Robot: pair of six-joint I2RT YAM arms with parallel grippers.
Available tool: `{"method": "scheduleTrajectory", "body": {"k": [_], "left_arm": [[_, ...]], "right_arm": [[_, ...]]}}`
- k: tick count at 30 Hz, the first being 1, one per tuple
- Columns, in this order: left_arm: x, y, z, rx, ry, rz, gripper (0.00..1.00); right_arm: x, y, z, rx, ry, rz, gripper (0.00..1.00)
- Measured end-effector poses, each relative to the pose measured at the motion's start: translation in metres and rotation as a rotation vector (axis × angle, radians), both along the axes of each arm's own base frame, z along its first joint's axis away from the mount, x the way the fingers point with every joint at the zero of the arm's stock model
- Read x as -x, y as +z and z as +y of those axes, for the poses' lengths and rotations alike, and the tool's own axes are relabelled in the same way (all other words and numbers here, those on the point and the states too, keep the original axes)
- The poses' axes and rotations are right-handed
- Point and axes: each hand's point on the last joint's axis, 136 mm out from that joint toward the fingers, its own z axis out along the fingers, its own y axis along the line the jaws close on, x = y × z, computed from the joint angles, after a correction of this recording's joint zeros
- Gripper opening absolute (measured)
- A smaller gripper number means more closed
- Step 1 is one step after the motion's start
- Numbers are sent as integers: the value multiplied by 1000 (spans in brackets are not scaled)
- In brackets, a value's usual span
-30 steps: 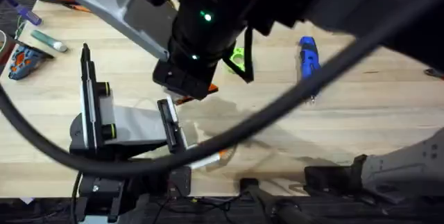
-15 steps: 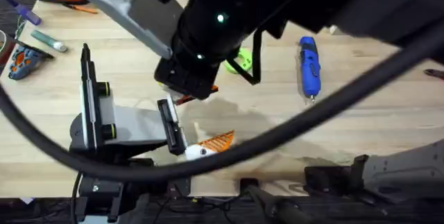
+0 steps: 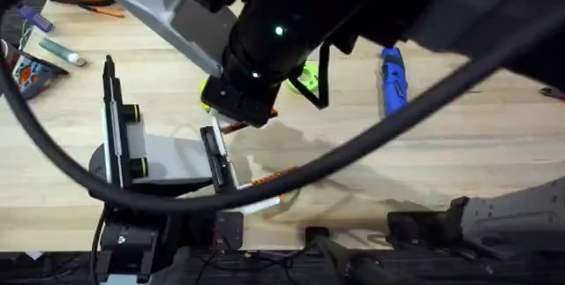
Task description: Pick up the gripper from the table and insert it into the empty holder that is missing its gripper. Then pick up a screw, insert it into the mounting hole, and use the screwdriver to tighten it. Finally, clean up the table by picking up the vegetable and placing it into the bucket.
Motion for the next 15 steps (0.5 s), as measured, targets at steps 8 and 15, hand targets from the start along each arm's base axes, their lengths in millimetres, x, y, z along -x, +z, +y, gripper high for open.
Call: {"method": "scheduleTrajectory", "body": {"k": [8,15], "left_arm": [[0,0,0,0,0,0,986],[0,0,0,0,0,0,985]], "right_arm": [[1,-3,-1,4,-4,11,6],[5,-6,1,0,2,33,6]]}}
